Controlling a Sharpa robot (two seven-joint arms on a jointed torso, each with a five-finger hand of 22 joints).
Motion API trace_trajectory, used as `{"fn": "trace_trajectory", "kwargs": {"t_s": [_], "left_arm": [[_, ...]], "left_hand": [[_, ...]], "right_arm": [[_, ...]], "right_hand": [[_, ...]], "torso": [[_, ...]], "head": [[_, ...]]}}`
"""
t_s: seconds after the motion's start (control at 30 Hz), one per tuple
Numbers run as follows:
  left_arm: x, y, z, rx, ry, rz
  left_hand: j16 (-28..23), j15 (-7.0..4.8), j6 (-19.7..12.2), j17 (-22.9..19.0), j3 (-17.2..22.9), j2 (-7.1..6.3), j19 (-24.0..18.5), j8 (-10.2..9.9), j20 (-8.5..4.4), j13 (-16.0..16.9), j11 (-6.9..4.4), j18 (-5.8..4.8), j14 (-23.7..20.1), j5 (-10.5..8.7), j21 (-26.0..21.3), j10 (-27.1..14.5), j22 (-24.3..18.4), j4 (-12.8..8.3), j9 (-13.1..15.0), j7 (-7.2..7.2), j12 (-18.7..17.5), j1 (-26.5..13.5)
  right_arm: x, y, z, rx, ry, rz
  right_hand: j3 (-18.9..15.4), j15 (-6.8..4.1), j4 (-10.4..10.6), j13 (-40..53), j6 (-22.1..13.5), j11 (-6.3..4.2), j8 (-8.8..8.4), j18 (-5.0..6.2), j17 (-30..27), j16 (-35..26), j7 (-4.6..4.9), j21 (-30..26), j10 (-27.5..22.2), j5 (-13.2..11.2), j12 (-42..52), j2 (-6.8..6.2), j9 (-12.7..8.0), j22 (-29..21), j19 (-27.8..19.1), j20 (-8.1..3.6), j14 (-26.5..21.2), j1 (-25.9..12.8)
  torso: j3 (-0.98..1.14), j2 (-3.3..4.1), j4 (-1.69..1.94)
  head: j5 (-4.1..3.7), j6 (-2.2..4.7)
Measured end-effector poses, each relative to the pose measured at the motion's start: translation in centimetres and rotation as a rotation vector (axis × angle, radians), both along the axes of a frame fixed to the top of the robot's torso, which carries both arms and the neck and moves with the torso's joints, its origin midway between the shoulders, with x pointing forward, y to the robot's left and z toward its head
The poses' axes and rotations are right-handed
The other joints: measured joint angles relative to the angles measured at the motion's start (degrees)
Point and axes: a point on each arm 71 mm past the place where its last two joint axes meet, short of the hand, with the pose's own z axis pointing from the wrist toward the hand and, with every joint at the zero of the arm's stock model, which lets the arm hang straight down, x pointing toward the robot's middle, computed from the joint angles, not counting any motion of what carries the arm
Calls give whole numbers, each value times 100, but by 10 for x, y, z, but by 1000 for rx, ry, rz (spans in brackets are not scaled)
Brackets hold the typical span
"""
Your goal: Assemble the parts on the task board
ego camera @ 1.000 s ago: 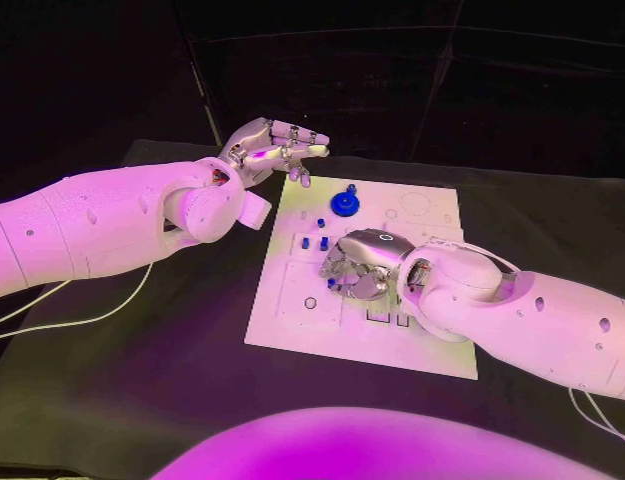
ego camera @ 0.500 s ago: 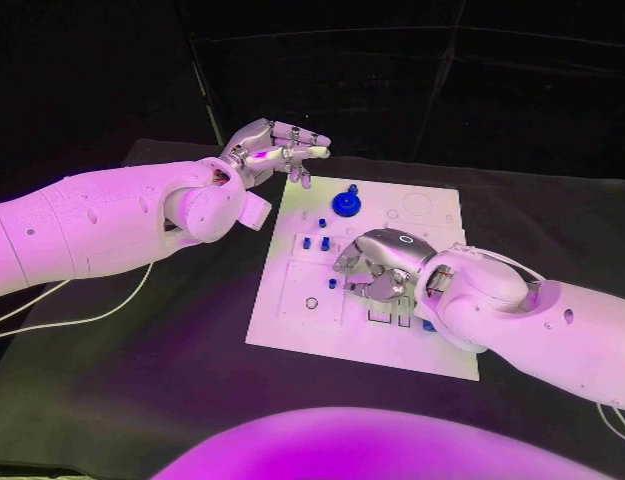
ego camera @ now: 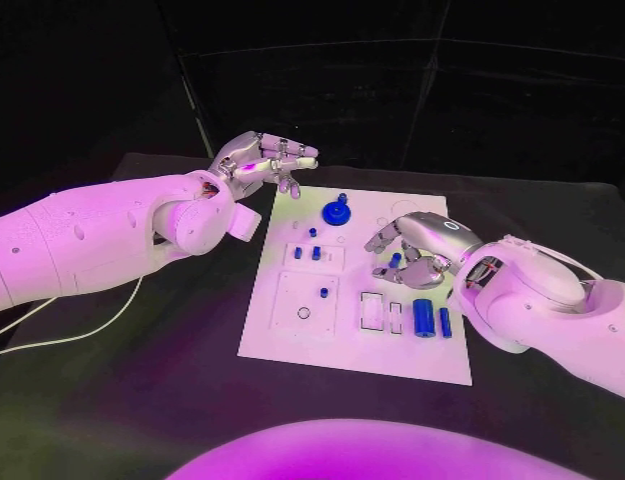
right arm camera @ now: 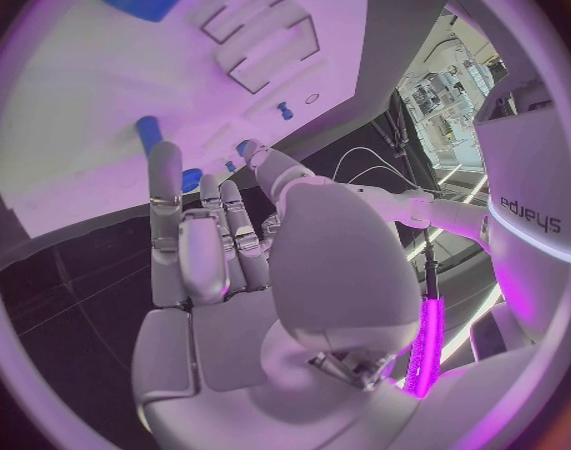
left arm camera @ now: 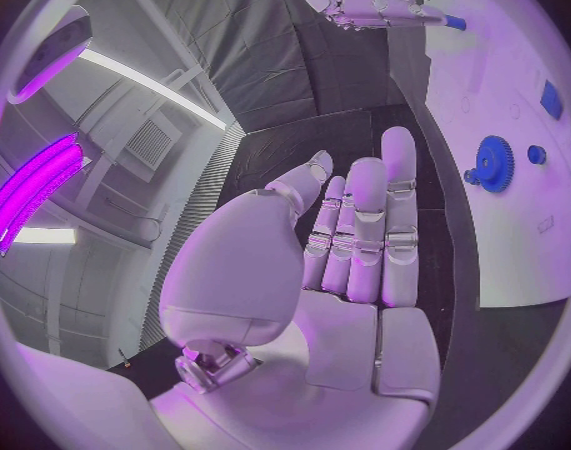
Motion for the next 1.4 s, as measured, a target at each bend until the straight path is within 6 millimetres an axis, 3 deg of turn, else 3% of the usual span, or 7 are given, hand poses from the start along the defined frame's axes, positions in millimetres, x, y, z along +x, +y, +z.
{"fn": "trace_trajectory", "kwargs": {"t_s": [0.13,0.27,0.33,0.67,0.73,0.93,1.4], "left_arm": [[0,0,0,1,1,1],[0,0,-1,1,1,0],[0,-1,-1,1,1,-1],[1,-1,-2,2,4,-3],[1,-1,-2,2,4,-4],[1,-1,-2,3,7,-4],[1,-1,-2,4,10,-7]], "left_hand": [[0,0,0,0,0,0,0,0,0,0,0,0,0,0,0,0,0,0,0,0,0,0],[0,0,0,0,0,0,0,0,0,0,0,0,0,0,0,0,-5,0,0,0,0,0],[0,0,0,0,0,0,0,0,0,0,0,0,0,0,0,0,-5,0,0,0,0,0],[0,0,0,1,0,0,-19,0,19,0,0,0,0,0,0,0,-5,0,0,0,0,0],[0,2,0,1,0,0,-19,0,19,0,0,0,-2,0,0,0,-5,0,0,0,0,0],[0,20,-21,-8,0,0,-19,0,19,0,0,0,-20,0,0,0,-10,0,0,21,0,0],[0,20,-21,-12,0,0,-19,0,19,0,0,0,-20,0,0,0,-15,0,0,21,0,0]], "right_arm": [[5,-17,6,-24,-8,-58],[8,-26,7,-51,-7,-90],[9,-27,6,-63,-3,-96],[16,-25,0,-120,22,-100],[17,-24,-1,-130,29,-97],[17,-16,-5,-161,57,-75],[22,-16,-9,-208,87,-76]], "right_hand": [[-422,0,48,5,-227,3,0,1,-99,-47,-3,-67,-303,-126,-28,11,0,-42,-22,22,0,13],[-1140,11,265,26,-380,32,0,0,-217,-101,-35,-133,-599,-131,103,117,0,-94,-46,46,11,307],[-1287,21,359,27,-381,41,0,1,-231,-101,-37,-134,-665,-131,150,138,0,-104,-51,51,21,384],[-1365,21,437,42,-381,12,0,1,-185,-66,-37,-156,-673,-131,365,326,10,-119,-51,50,21,631],[-1361,20,441,58,-351,-16,0,1,-214,-65,-13,-156,-512,-131,466,379,10,-119,-49,49,21,684],[-1179,-24,452,10,-100,-89,41,1,-159,-36,-67,-152,30,-232,594,571,25,-119,43,-43,21,769],[-830,-23,475,-22,206,-102,68,1,-136,-9,-45,-133,382,-265,333,611,27,-118,43,-43,20,810]], "torso": [[-2,2,-1],[-2,6,-2],[-1,8,-3],[-2,15,9],[-3,16,10],[-3,16,10],[3,12,8]], "head": [[-48,38],[-79,65],[-96,71],[-121,77],[-116,69],[-102,51],[-115,19]]}}
